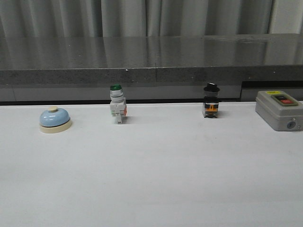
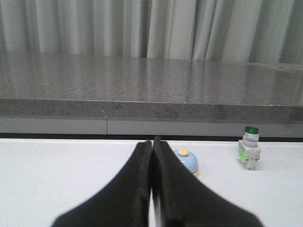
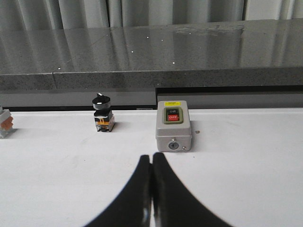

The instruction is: Place and press bell with both arms

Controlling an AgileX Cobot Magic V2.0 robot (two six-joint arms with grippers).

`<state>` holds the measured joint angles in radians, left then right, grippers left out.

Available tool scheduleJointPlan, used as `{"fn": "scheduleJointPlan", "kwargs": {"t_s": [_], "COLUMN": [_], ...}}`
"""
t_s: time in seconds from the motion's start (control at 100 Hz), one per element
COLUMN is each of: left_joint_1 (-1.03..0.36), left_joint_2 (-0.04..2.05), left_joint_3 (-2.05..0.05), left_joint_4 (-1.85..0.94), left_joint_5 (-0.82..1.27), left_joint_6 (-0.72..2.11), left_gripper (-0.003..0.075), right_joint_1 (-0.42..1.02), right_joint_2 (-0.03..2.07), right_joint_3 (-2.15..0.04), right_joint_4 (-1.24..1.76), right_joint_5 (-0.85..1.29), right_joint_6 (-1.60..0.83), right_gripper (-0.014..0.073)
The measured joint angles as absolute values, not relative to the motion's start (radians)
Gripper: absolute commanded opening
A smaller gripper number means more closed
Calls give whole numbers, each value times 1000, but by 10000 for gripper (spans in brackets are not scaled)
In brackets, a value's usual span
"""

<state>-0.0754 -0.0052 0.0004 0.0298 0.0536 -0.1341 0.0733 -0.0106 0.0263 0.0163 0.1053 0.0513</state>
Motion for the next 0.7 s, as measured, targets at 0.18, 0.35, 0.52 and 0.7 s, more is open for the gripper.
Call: {"fn": "scheduleJointPlan", "kwargs": {"t_s": [0.18, 0.35, 0.52, 0.7], "left_joint_1": [-75, -75, -75, -75], "left_joint_2": [-5, -5, -5, -5], "left_joint_3": [0, 0, 0, -25], "left_joint_4": [30, 30, 30, -20], "left_joint_5": [54, 54, 54, 152], "left_joint_6": [-134, -134, -134, -134], "left_gripper": [-20, -20, -20, -20], "right_joint_1": [73, 73, 73, 73], "right_joint_2": [-11, -11, -11, -11], "right_joint_3": [26, 26, 26, 26], "right_joint_4": [16, 16, 16, 16], "right_joint_5": [105, 105, 105, 105], "right_joint_6": [51, 51, 51, 51], "right_gripper": [-60, -60, -60, -60]}}
